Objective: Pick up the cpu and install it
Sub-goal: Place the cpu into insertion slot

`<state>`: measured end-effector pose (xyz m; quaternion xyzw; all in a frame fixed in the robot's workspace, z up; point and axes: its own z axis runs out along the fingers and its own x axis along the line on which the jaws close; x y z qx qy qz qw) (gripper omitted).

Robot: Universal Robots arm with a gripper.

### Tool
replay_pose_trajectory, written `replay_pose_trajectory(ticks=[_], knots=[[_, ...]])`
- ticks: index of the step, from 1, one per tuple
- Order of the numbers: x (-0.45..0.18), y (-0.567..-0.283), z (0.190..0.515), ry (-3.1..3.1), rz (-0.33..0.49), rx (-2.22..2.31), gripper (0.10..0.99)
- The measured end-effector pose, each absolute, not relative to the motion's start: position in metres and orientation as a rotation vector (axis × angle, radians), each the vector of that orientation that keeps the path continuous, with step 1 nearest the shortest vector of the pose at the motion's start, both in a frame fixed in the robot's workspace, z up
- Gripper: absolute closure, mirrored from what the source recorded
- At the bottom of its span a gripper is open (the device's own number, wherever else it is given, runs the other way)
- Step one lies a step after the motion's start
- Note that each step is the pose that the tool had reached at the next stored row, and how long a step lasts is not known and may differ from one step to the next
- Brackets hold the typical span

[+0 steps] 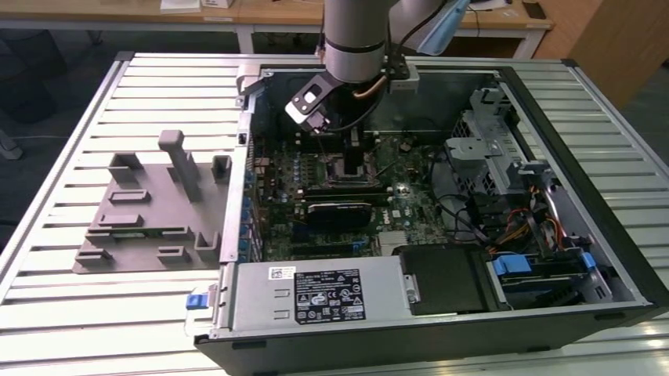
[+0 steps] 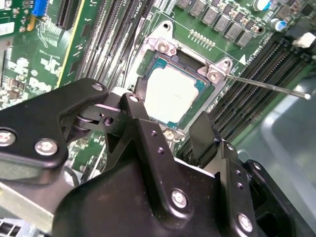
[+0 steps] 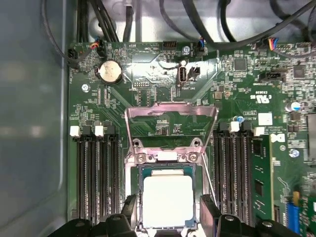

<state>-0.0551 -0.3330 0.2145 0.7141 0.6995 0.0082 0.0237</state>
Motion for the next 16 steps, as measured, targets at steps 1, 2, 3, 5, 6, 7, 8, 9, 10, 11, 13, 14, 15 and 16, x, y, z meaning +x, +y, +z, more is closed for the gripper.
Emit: replay_pose_trajectory(ticks=[1, 2, 3, 5, 6, 7, 8, 9, 10, 11, 13, 14, 15, 16], knots=[[-0.0551, -0.3331, 0.2159, 2.165, 0.025, 2.21, 0.471], [-0.0551, -0.3331, 0.2169, 2.165, 0.025, 2.21, 0.471], [-0.0551, -0.333, 0.217, 2.165, 0.025, 2.21, 0.471], [-0.0551, -0.333, 0.2169, 2.165, 0.026, 2.21, 0.471], [-0.0551, -0.333, 0.217, 2.165, 0.026, 2.21, 0.471], [-0.0551, -0.333, 0.217, 2.165, 0.025, 2.21, 0.471], [-0.0551, -0.3331, 0.2171, 2.165, 0.025, 2.21, 0.471], [-0.0551, -0.333, 0.2171, 2.165, 0.025, 2.21, 0.486], [-0.0551, -0.333, 0.2171, 2.165, 0.025, 2.21, 0.553], [-0.0551, -0.333, 0.2171, 2.165, 0.025, 2.21, 0.553], [-0.0551, -0.333, 0.2172, 2.165, 0.025, 2.21, 0.612], [-0.0551, -0.333, 0.2172, 2.165, 0.025, 2.21, 0.671], [-0.0551, -0.333, 0.2173, 2.165, 0.025, 2.21, 0.725], [-0.0551, -0.333, 0.2173, 2.165, 0.025, 2.21, 0.725]])
